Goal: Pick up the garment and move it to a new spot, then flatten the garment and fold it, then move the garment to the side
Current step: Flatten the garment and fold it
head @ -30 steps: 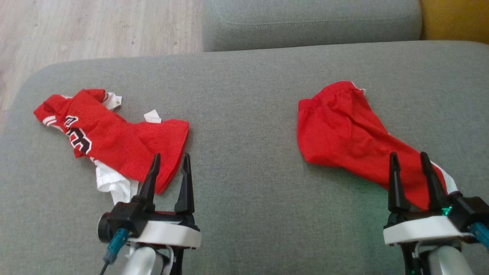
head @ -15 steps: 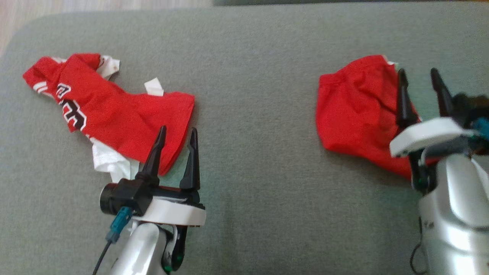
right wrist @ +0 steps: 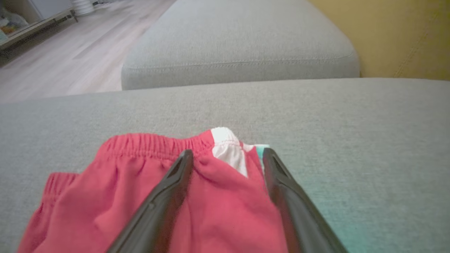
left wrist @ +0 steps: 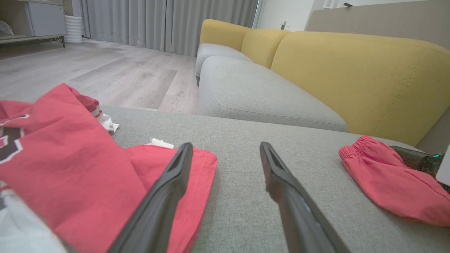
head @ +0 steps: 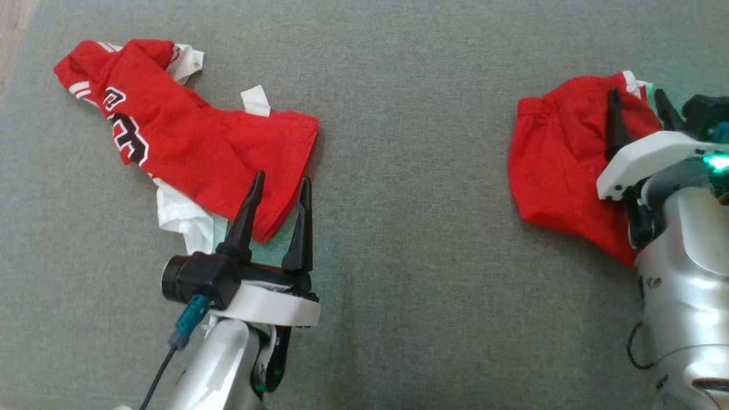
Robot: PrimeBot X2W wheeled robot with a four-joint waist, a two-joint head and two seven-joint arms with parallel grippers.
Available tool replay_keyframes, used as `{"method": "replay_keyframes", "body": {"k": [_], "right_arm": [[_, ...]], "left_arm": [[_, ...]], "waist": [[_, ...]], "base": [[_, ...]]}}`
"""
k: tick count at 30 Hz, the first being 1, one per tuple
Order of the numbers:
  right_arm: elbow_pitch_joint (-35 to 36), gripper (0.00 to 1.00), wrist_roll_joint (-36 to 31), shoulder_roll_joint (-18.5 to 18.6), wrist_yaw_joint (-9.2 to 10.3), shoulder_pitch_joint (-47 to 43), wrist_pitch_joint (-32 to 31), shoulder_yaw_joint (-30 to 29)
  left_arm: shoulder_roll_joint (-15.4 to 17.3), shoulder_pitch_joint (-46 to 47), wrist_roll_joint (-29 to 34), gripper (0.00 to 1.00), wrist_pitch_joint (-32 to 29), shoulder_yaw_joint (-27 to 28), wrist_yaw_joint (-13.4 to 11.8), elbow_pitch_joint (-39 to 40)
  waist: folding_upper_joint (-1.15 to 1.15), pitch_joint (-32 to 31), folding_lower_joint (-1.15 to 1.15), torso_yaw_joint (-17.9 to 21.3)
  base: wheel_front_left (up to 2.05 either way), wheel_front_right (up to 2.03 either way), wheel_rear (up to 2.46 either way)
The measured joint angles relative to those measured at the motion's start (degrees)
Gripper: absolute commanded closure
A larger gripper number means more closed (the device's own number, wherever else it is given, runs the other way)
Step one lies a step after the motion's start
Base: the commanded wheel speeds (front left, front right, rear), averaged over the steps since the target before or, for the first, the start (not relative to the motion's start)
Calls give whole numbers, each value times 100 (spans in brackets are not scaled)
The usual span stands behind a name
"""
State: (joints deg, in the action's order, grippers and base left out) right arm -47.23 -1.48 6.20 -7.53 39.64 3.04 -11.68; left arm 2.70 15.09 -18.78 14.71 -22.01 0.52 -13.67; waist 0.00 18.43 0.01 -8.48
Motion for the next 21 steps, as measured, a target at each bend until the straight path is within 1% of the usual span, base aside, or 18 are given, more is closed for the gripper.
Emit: {"method": "replay_keyframes", "body": {"k": [3,4,5,6,9,14,17,21], "right_arm": [[-300,0,0,24,0,98,75,170],[-374,51,18,27,0,129,107,220],[-444,96,52,35,0,162,138,268],[-517,100,80,54,0,202,180,319],[-678,100,156,120,0,276,348,466],[-781,100,316,193,0,357,775,417],[-767,100,318,300,0,427,939,397],[-500,100,375,375,0,467,1070,450]], "left_arm": [[0,-1,-37,0,0,-34,-4,0],[0,-1,-41,0,0,-34,-11,0],[0,0,-41,0,0,-34,-18,0],[0,0,-41,0,0,-35,-37,0],[0,9,-41,0,0,-36,-52,-1],[-1,29,-41,0,0,-31,-52,-5],[-1,29,-41,0,0,-29,-52,-18],[-1,24,-41,0,0,-26,-52,-35]], "waist": [[0,32,0,-20],[0,37,0,-16],[0,41,-1,-12],[0,46,-1,-5],[0,39,-1,22],[0,-39,-1,89],[0,-130,-1,133],[0,-260,-1,169]], "base": [[0,0,0],[0,0,0],[0,0,0],[0,0,0],[0,0,0],[0,0,0],[0,0,0],[0,0,0]]}}
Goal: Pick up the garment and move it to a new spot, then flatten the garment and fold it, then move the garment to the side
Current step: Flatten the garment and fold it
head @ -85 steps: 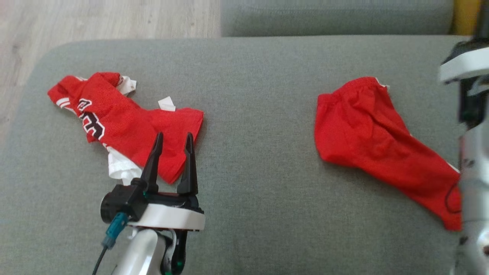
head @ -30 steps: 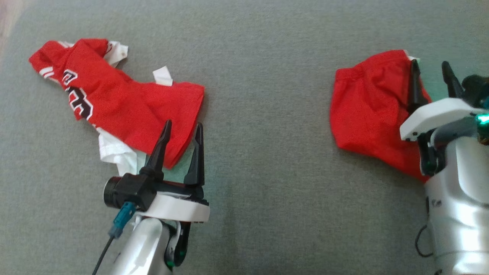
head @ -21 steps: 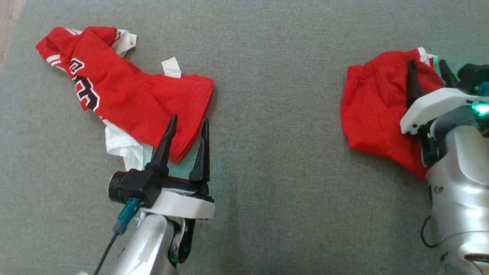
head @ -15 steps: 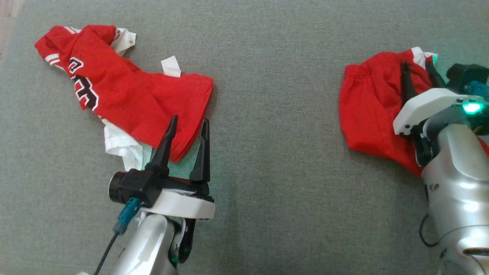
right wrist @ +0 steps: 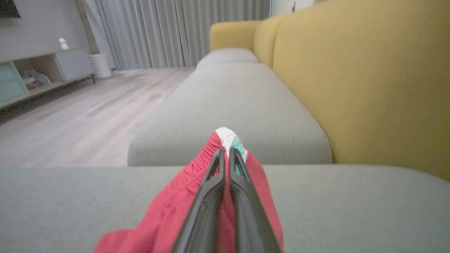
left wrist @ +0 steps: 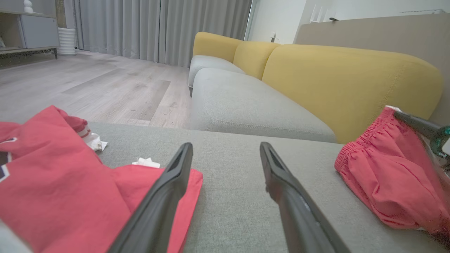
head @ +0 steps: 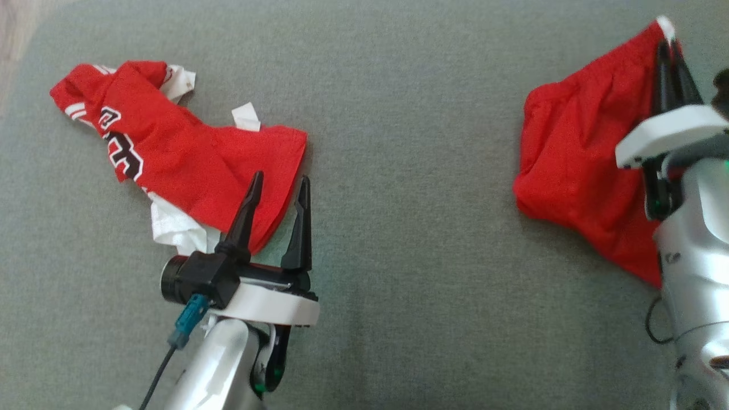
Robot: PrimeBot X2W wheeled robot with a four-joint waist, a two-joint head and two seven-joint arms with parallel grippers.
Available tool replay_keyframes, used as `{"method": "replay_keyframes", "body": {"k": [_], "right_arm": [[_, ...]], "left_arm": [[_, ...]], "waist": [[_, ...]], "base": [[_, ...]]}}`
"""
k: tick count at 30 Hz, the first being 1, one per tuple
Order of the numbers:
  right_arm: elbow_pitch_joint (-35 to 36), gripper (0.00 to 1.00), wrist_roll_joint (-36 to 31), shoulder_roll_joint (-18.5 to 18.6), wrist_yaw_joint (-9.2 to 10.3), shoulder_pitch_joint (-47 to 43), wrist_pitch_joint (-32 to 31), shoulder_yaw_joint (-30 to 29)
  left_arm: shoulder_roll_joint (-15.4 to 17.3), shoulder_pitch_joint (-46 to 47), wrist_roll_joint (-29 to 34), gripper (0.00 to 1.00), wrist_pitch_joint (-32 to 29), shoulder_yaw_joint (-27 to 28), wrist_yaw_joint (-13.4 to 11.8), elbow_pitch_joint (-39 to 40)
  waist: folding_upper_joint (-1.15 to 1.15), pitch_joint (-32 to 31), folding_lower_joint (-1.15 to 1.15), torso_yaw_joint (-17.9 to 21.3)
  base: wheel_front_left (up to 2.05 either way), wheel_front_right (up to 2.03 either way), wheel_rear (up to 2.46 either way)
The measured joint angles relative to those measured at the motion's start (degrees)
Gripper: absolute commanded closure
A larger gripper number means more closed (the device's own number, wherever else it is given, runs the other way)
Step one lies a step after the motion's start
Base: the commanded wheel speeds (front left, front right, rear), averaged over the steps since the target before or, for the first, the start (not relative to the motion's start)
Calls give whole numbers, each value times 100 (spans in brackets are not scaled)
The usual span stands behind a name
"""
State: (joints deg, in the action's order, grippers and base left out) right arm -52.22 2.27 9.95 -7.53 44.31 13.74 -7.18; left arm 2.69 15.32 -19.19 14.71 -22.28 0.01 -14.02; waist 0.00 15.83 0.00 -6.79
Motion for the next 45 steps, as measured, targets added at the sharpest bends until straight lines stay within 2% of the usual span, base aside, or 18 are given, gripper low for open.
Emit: {"method": "replay_keyframes", "body": {"k": [7,14,18,23,24,25,28,32,35,39,45], "right_arm": [[1446,100,162,-196,0,-289,64,928],[2762,100,168,-497,0,-1773,-91,1961],[3147,100,170,-619,0,-2807,-386,2640],[3144,100,495,-627,0,-3237,-453,3465],[3104,27,535,-630,0,-3221,-503,3570],[3052,0,572,-628,0,-3200,-510,3668],[2987,0,701,-628,0,-3192,-538,3876],[3092,0,900,-630,0,-3153,-431,3797],[3335,0,968,-632,0,-3073,-272,3379],[3724,0,878,-639,0,-3067,-97,2305],[4205,0,302,-653,0,-3266,48,656]], "left_arm": [[0,-171,-33,0,0,98,-1,-7],[1,-374,-33,0,0,129,1,-41],[2,-504,-32,0,0,149,3,-53],[3,-584,-32,0,0,183,25,-59],[4,-588,-32,0,0,185,35,-59],[3,-594,-32,0,0,185,43,-59],[3,-605,-32,0,0,179,43,-58],[4,-630,-33,0,0,179,-1,-43],[4,-630,-34,0,0,180,-2,-24],[4,-630,-59,0,0,183,-8,63],[4,-627,-57,0,0,160,0,97]], "waist": [[0,-394,0,174],[0,-838,-1,317],[0,-1081,-2,314],[0,-1144,-1,266],[0,-1146,-1,264],[0,-1148,0,264],[0,-1155,0,274],[0,-1159,0,359],[0,-1165,0,451],[0,-1174,0,592],[0,-1130,0,821]], "base": [[0,0,0],[0,0,0],[0,0,0],[0,0,0],[0,0,0],[0,0,0],[0,0,0],[0,0,0],[0,0,0],[0,0,0],[0,0,0]]}}
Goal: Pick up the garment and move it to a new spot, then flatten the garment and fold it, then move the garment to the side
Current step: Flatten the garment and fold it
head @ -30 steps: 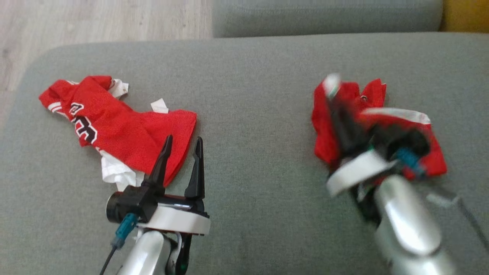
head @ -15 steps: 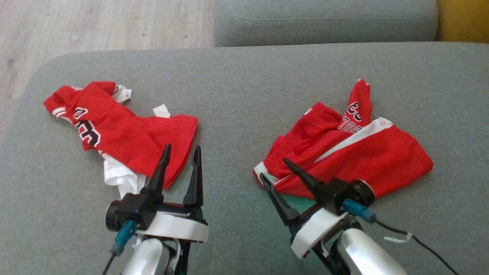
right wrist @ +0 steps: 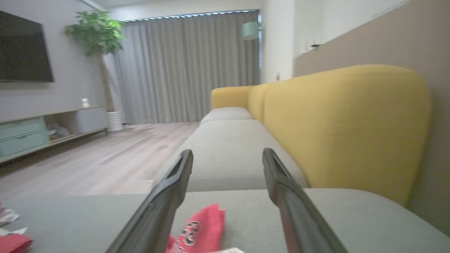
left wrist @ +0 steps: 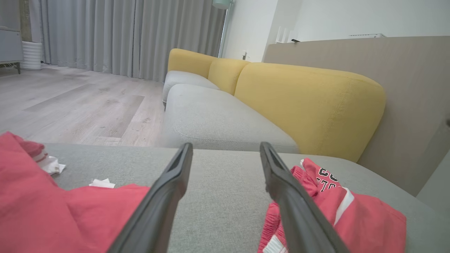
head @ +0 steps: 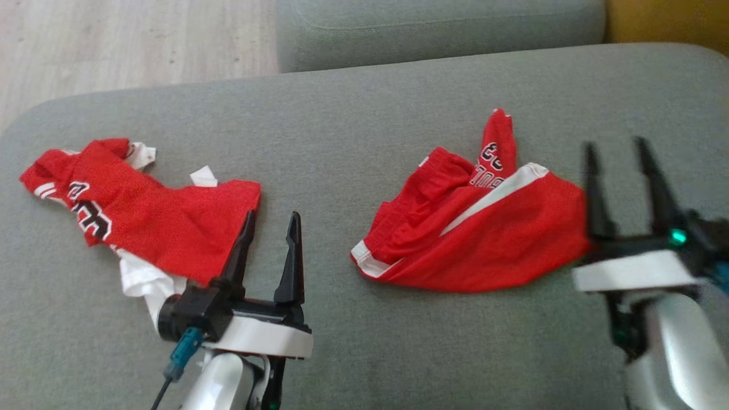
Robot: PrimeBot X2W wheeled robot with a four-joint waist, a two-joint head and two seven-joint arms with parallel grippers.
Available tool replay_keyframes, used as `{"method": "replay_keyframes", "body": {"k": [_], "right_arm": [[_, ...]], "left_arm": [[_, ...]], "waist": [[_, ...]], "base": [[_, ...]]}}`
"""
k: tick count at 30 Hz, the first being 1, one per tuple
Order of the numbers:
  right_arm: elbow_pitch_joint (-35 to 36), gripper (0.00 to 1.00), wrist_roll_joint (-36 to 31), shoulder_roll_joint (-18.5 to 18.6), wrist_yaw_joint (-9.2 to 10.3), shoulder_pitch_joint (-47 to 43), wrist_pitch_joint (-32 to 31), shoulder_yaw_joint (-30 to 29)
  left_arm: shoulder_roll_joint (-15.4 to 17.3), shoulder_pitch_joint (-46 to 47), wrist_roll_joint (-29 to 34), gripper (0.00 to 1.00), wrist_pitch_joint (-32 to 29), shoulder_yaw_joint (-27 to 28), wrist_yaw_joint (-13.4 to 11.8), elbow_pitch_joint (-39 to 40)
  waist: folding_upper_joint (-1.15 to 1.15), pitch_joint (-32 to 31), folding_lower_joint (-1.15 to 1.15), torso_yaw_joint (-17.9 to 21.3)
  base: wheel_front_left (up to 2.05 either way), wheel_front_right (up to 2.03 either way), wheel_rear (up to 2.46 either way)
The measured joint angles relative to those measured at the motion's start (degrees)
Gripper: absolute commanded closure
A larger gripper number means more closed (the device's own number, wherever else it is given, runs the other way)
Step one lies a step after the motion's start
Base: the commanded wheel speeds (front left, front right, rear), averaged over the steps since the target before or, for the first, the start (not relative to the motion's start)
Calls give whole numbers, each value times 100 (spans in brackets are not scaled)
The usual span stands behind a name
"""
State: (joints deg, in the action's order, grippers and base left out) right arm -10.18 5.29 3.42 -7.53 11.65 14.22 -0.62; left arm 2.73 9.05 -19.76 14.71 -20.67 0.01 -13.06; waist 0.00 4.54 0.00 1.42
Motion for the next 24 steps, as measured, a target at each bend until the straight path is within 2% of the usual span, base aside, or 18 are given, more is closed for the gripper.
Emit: {"method": "replay_keyframes", "body": {"k": [4,8,17,21,24], "right_arm": [[-20,0,-20,-11,0,-486,15,-520],[-45,0,152,-91,0,-909,15,-577],[120,0,517,-94,0,-860,16,-603],[118,0,575,-94,0,-804,16,-558],[105,0,643,-94,0,-747,16,-545]], "left_arm": [[0,5,0,0,0,-36,3,-27],[0,5,-1,0,0,-94,59,-172],[2,156,43,0,-5,-312,386,-708],[83,432,44,0,-424,-708,608,-1127],[209,707,67,0,-746,-1018,668,-1323]], "waist": [[0,49,0,117],[0,96,0,224],[0,243,0,336],[0,363,0,372],[0,469,0,418]], "base": [[0,0,0],[0,0,0],[0,0,0],[0,0,0],[0,0,0]]}}
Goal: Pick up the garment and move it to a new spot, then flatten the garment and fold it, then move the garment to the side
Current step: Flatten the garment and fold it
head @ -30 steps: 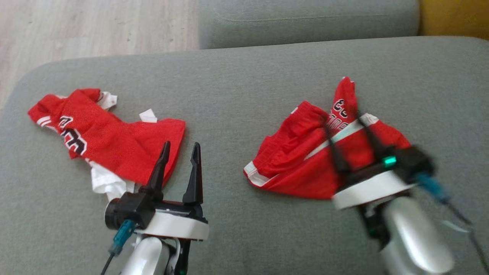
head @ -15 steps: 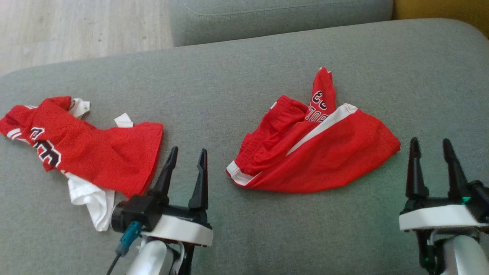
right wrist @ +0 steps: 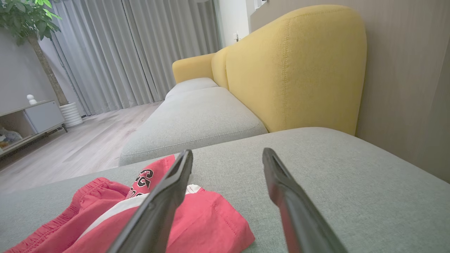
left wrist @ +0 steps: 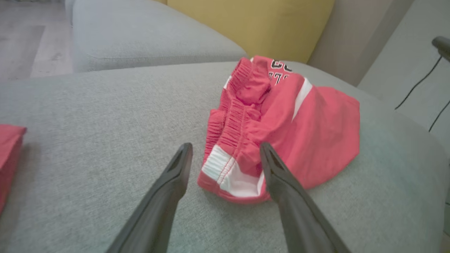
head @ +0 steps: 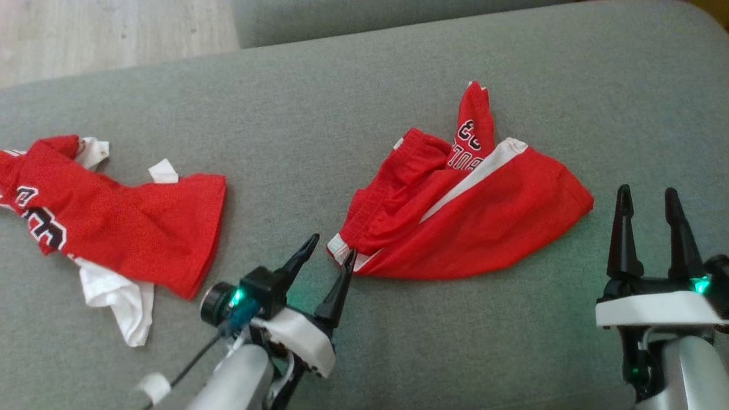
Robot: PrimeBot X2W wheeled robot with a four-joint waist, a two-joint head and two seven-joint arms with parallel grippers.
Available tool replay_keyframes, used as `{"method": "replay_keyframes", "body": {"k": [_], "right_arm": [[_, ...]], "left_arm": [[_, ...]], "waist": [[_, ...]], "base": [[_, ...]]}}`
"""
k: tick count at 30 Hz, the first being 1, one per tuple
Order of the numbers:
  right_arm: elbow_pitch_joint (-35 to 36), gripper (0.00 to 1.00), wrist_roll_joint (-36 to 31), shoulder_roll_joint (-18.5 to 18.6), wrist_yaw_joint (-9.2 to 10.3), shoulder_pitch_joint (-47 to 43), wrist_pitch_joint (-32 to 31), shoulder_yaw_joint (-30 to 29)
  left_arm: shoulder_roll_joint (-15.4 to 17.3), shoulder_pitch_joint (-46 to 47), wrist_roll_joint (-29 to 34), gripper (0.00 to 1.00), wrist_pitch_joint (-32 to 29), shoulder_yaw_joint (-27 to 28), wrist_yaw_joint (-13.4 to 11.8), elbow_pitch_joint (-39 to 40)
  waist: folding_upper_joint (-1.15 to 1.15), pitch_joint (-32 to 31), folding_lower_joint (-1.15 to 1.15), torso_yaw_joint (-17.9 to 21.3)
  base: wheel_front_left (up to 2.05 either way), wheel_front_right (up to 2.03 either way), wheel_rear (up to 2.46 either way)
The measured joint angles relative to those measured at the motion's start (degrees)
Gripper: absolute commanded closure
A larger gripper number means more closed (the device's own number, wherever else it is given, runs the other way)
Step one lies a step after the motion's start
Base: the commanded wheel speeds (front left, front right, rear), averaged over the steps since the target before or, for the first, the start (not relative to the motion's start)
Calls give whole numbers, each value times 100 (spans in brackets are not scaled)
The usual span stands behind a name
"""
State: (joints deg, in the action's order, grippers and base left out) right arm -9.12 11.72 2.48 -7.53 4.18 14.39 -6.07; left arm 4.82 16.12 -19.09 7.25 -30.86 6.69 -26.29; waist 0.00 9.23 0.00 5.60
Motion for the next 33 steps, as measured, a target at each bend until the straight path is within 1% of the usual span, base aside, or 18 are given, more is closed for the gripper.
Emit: {"method": "replay_keyframes", "body": {"k": [1,3,6,15,16,17,24,31,33], "right_arm": [[0,0,16,0,0,13,0,15],[-2,0,36,0,0,22,0,31],[-19,0,41,0,0,37,0,56],[-62,0,92,0,0,122,0,66],[-67,0,92,0,0,122,0,65],[-79,0,92,0,0,122,0,66],[-112,0,73,0,0,124,0,54],[-123,0,-190,2,0,331,0,-40],[-299,0,-350,2,0,507,-30,-5]], "left_arm": [[53,91,1,0,-91,-59,40,-66],[115,179,23,0,-176,-112,40,-138],[303,374,149,0,-309,-234,40,-328],[383,495,58,0,-318,-400,46,-456],[387,499,29,71,-312,-432,46,-457],[388,505,9,100,-312,-469,46,-457],[393,511,-44,100,33,-511,30,-281],[279,503,-216,100,452,-338,-243,180],[258,502,-213,100,502,-328,-281,290]], "waist": [[0,36,0,18],[0,70,1,38],[0,158,0,107],[0,256,0,232],[0,258,0,235],[0,259,0,236],[0,230,0,194],[0,220,0,-4],[0,236,0,-61]], "base": [[0,0,0],[0,0,0],[0,0,0],[0,0,0],[0,0,0],[0,0,0],[0,0,0],[0,0,0],[0,0,0]]}}
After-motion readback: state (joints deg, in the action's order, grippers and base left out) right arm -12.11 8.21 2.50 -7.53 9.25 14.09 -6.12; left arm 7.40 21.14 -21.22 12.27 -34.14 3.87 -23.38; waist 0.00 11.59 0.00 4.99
